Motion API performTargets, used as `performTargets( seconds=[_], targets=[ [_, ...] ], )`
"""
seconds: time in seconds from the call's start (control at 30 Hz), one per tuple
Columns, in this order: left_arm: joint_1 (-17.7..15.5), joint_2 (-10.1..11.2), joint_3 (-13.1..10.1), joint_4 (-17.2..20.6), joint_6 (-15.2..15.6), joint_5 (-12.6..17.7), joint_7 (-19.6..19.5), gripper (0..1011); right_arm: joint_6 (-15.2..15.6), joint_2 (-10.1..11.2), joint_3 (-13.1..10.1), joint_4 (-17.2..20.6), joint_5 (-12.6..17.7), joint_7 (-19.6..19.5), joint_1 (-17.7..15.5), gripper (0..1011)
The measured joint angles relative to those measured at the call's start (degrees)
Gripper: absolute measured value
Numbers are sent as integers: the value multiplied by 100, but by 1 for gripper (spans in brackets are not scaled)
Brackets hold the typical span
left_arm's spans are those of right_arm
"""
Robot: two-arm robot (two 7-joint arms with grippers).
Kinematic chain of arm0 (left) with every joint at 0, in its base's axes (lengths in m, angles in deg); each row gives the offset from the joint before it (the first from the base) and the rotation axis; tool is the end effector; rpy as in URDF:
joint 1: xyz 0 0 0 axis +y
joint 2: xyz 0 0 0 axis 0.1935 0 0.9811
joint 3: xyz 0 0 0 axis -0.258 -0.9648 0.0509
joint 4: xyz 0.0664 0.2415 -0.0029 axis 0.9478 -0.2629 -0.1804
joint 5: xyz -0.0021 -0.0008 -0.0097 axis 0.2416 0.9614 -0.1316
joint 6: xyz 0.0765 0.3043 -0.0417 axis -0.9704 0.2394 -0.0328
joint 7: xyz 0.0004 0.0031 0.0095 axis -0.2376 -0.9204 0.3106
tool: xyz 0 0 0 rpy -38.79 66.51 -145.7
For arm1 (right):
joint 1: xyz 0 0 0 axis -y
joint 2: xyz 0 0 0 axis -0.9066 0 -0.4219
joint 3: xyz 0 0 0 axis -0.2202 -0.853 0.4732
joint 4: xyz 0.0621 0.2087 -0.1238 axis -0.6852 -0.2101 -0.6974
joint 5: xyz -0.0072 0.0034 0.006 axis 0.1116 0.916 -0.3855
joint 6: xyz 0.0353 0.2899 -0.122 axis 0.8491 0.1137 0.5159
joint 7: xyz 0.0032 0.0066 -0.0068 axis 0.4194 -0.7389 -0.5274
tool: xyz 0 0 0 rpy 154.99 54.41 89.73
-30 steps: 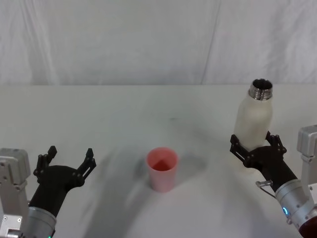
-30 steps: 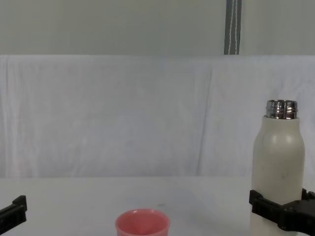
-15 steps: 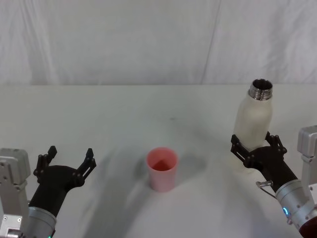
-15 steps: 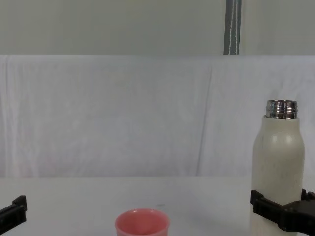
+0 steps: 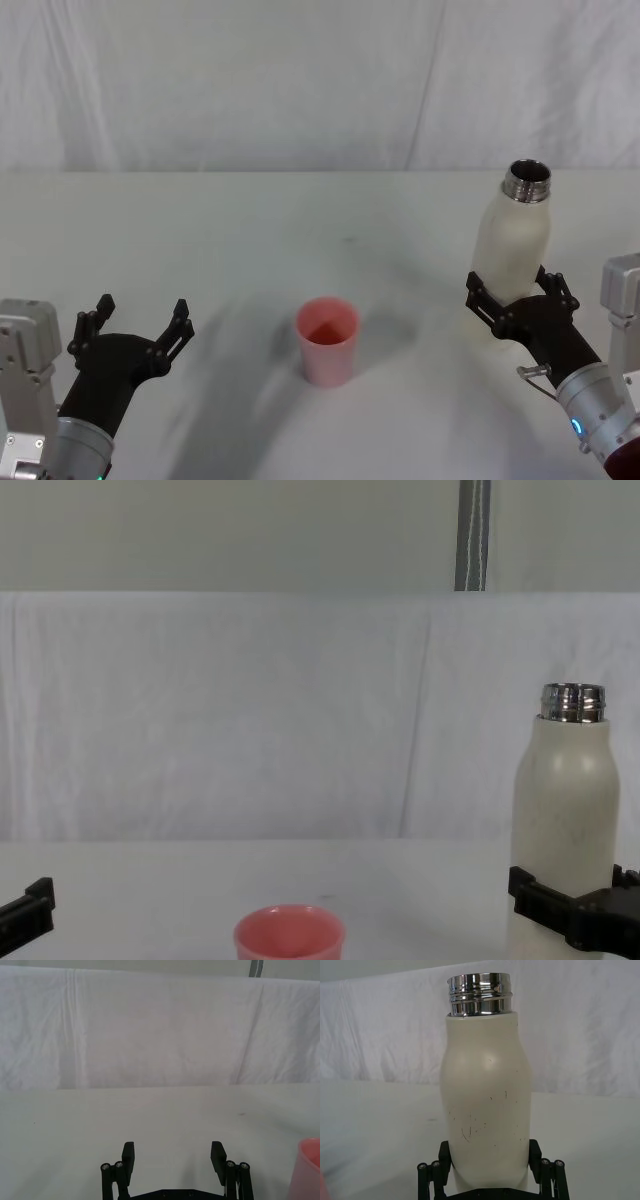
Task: Grasp the thermos with one hand and pour water into the cup lid.
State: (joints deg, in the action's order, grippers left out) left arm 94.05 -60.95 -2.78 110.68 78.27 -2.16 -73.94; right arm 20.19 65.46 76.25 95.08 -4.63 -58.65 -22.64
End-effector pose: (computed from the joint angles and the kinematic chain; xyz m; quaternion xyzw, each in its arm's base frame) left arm 0.2708 0.0273 -0.2480 -0.0174 0.0063 0.6615 0.7497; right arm 0.3414 0.0237 -0.2718 0.0354 0.0043 -0.5730 0.8188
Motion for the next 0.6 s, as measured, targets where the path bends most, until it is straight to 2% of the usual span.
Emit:
performTargets(
  seconds=[0.47, 0.6],
  targets=[
    [0, 0, 0, 0, 0, 0, 0, 1001, -1, 7, 3, 26, -2, 1, 0, 950],
    [0, 0, 0, 0, 0, 0, 0, 1001, -12, 49, 20, 121, -95, -28, 1, 950]
  ],
)
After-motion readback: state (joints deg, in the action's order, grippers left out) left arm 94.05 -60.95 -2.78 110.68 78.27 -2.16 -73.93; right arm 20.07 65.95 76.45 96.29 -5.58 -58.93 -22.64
